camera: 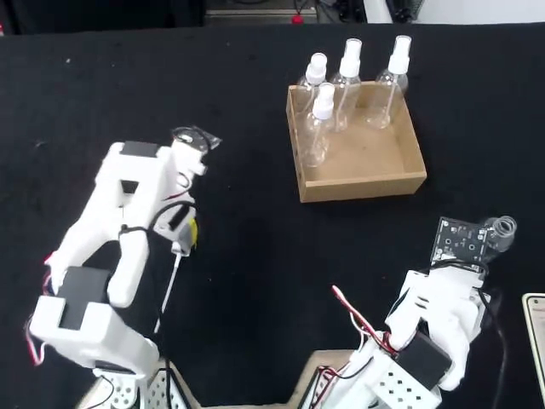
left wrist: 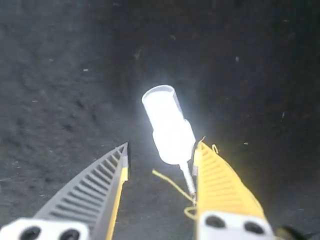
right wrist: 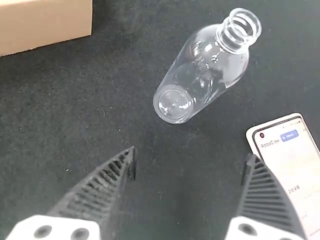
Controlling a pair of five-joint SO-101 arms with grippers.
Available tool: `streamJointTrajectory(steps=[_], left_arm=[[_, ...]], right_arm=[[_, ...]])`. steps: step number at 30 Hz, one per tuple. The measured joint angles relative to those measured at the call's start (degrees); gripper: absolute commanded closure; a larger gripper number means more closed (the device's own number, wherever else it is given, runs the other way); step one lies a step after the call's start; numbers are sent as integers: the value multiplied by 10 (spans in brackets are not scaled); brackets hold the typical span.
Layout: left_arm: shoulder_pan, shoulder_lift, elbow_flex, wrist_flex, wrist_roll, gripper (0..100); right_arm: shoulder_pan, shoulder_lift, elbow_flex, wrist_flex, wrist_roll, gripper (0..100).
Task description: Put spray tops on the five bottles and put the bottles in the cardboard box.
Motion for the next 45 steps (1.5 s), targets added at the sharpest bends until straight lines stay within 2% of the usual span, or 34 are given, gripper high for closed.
streamJointTrajectory(steps=[9,25,27,30,36,40,45], left_arm=[[4,64,-53,-4,90,793],[29,103,-56,-4,91,799],[30,103,-56,-4,91,828],[32,103,-56,-4,84,933],[36,103,-45,-3,56,920],[36,72,-25,18,53,920],[35,-61,6,32,60,920]], right_arm=[[0,0,0,0,0,688],[0,0,0,0,0,688],[0,0,0,0,0,688],[0,0,0,0,0,688],[0,0,0,0,0,688],[0,0,0,0,0,687],[0,0,-7,0,0,687]])
